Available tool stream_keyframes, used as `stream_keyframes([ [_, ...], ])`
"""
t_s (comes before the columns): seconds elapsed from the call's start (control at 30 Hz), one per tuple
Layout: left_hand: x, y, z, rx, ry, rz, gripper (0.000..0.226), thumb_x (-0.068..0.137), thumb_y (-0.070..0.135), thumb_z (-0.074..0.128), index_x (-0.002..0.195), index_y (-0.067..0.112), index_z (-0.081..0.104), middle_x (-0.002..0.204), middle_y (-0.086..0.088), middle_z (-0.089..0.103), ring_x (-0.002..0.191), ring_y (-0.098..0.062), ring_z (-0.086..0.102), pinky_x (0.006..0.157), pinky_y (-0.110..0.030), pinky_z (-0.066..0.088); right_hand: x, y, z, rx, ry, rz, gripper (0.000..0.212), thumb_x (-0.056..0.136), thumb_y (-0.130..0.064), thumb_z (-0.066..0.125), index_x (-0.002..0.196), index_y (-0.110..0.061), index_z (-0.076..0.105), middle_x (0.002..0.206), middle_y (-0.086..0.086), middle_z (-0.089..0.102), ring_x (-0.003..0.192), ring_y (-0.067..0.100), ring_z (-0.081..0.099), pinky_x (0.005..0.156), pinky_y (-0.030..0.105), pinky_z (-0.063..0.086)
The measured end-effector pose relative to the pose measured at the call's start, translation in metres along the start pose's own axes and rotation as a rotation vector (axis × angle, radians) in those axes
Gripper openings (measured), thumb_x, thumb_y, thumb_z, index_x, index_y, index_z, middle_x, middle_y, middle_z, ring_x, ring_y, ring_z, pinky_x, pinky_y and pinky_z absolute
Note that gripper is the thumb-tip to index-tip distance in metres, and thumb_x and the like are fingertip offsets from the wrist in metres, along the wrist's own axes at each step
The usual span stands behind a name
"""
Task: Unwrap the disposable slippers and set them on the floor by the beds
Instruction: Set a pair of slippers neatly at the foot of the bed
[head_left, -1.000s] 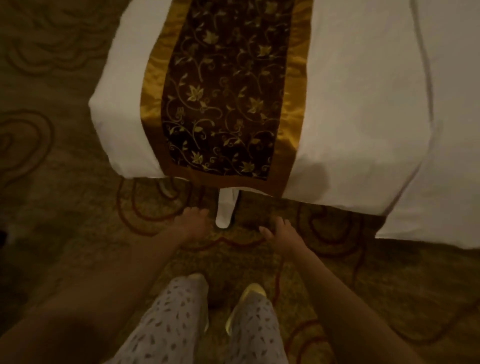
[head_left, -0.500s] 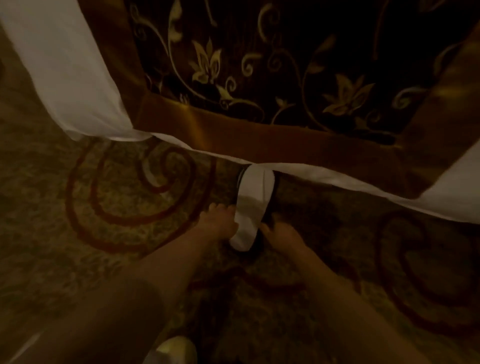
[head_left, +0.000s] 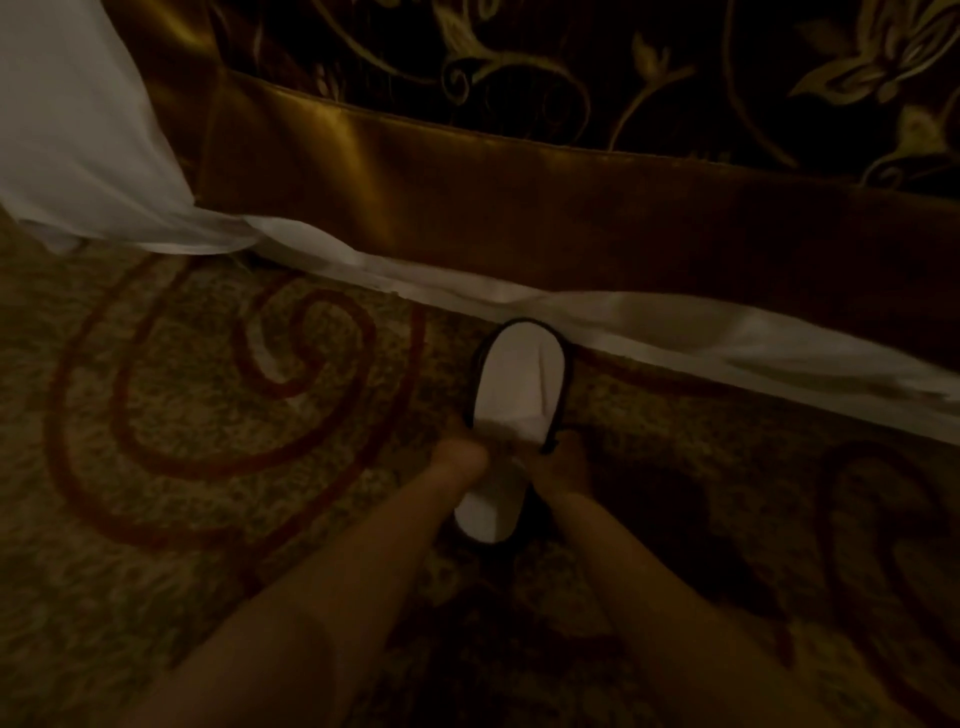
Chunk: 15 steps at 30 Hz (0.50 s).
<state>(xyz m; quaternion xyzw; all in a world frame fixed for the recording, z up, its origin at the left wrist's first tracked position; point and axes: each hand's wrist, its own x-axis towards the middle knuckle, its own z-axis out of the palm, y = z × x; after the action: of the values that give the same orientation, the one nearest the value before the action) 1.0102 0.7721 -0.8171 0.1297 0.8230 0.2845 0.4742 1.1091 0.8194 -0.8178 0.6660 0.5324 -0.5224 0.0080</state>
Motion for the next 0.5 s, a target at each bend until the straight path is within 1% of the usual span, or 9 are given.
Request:
stream_keyframes([
  [0.03,-0.002,0.000,0.002,-0.099,-0.005,-0.014,0.070,0.090,0.020,0.059,0.147,0.001,0.022,0.151,-0.019,0.031,0.137,-0.033,0.035,0.113,-0.035,0.028,-0.001,0.000,-0.004,0.060,-0.019,0.014,0.082,0.086,-0.039,0.061,0.148,-0.011,0.016,0.155,0.011,0.024,0.138,0.031,0.032,0.108,0.039,0.036],
  [0.1,-0.005,0.000,0.007,-0.363,-0.039,-0.083,0.060,0.091,0.018,0.059,0.142,-0.001,0.034,0.144,-0.023,0.042,0.129,-0.036,0.044,0.109,-0.039,0.038,0.005,0.006,-0.011,0.135,-0.021,-0.014,0.078,0.087,-0.035,0.061,0.148,-0.012,0.018,0.154,0.011,0.026,0.137,0.031,0.034,0.107,0.039,0.037],
  [0.13,-0.006,0.000,0.009,-0.455,-0.050,-0.106,0.053,0.092,0.017,0.057,0.139,-0.001,0.040,0.140,-0.023,0.046,0.125,-0.037,0.048,0.105,-0.039,0.042,0.007,0.009,-0.016,0.153,-0.009,-0.034,0.075,0.088,-0.033,0.061,0.148,-0.012,0.020,0.153,0.011,0.028,0.136,0.030,0.035,0.107,0.038,0.037],
  [0.17,-0.009,-0.001,0.011,-0.486,-0.055,-0.113,0.047,0.093,0.017,0.055,0.136,-0.001,0.044,0.137,-0.022,0.049,0.122,-0.037,0.050,0.101,-0.038,0.044,0.008,0.011,-0.021,0.150,0.006,-0.046,0.072,0.089,-0.031,0.061,0.147,-0.011,0.024,0.152,0.012,0.031,0.135,0.030,0.037,0.108,0.038,0.037],
  [0.27,-0.013,-0.005,0.017,-0.458,-0.038,-0.085,0.039,0.093,0.015,0.054,0.130,0.001,0.052,0.133,-0.021,0.054,0.117,-0.037,0.054,0.094,-0.038,0.047,0.014,0.023,-0.033,0.108,0.065,-0.080,0.060,0.089,-0.026,0.059,0.142,-0.008,0.036,0.144,0.015,0.043,0.130,0.033,0.044,0.106,0.044,0.040],
  [0.37,-0.016,-0.011,0.014,-0.396,-0.028,-0.094,0.039,0.096,0.008,0.045,0.134,-0.002,0.045,0.136,-0.024,0.051,0.122,-0.039,0.051,0.099,-0.040,0.046,0.014,0.033,-0.051,0.062,0.187,-0.119,0.047,0.091,-0.021,0.057,0.134,-0.005,0.047,0.135,0.019,0.052,0.122,0.036,0.050,0.101,0.042,0.042],
  [0.43,-0.014,-0.018,0.007,-0.322,0.005,-0.147,0.038,0.097,0.007,0.042,0.133,-0.007,0.044,0.136,-0.025,0.050,0.124,-0.040,0.050,0.099,-0.038,0.046,0.015,0.044,-0.064,-0.009,0.255,-0.161,0.044,0.092,-0.021,0.055,0.131,-0.002,0.049,0.132,0.022,0.054,0.120,0.038,0.051,0.098,0.042,0.041],
  [0.5,-0.012,-0.022,0.001,-0.319,0.003,-0.147,0.039,0.097,0.003,0.038,0.134,-0.008,0.042,0.139,-0.028,0.046,0.126,-0.041,0.047,0.105,-0.046,0.042,0.018,0.054,-0.074,-0.069,0.279,-0.168,0.047,0.094,-0.022,0.052,0.135,0.000,0.043,0.135,0.023,0.049,0.123,0.039,0.048,0.100,0.042,0.039],
])
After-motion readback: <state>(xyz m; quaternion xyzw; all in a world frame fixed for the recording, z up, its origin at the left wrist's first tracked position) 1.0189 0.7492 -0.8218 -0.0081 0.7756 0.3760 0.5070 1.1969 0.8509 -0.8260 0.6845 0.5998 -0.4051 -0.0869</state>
